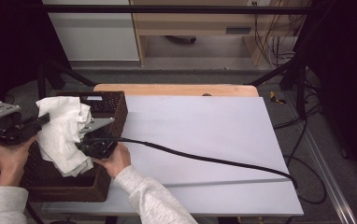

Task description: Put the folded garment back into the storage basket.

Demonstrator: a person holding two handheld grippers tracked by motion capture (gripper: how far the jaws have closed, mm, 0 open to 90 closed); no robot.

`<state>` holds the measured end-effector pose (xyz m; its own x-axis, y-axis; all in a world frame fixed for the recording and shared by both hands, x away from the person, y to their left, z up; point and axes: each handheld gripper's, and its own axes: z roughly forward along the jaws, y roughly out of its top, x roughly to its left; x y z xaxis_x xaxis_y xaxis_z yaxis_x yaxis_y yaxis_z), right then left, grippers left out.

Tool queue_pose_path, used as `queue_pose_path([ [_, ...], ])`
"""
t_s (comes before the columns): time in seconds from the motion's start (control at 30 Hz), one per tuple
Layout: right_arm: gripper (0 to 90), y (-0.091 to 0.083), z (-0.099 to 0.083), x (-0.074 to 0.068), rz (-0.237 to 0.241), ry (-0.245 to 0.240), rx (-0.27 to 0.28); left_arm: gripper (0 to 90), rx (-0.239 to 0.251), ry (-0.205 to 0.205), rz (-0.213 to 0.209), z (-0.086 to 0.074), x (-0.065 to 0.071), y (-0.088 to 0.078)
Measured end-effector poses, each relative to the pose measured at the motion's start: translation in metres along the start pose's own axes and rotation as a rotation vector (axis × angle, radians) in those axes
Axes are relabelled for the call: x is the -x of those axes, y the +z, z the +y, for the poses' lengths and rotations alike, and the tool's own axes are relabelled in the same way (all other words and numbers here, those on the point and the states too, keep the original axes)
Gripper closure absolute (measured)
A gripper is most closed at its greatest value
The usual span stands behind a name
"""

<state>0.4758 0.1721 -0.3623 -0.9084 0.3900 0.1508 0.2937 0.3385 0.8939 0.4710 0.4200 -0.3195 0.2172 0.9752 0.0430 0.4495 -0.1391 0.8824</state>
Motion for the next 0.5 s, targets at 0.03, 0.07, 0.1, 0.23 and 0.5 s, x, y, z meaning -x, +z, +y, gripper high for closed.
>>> queue_pose_path([
  [0.03, 83.9, 0.002, -0.003, 0.0, 0.0, 0.006, -0.006, 74.9, -0.007, 0.0, 0.001, -0.003, 0.0, 0.003],
  [0.07, 83.9, 0.004, -0.004, 0.0, -0.003, 0.006, -0.008, 74.9, -0.01, 0.0, 0.002, -0.004, 0.0, 0.004],
  [0.1, 84.0, 0.005, -0.005, 0.0, -0.006, 0.01, -0.012, 74.9, -0.013, 0.001, 0.003, -0.005, 0.0, 0.006],
  [0.23, 83.9, 0.01, -0.01, 0.001, -0.013, 0.017, -0.027, 74.9, -0.03, 0.002, 0.006, -0.009, 0.001, 0.012],
  [0.5, 83.8, 0.016, -0.017, 0.002, -0.04, 0.023, -0.054, 74.9, -0.061, 0.004, 0.009, -0.017, 0.003, 0.024],
])
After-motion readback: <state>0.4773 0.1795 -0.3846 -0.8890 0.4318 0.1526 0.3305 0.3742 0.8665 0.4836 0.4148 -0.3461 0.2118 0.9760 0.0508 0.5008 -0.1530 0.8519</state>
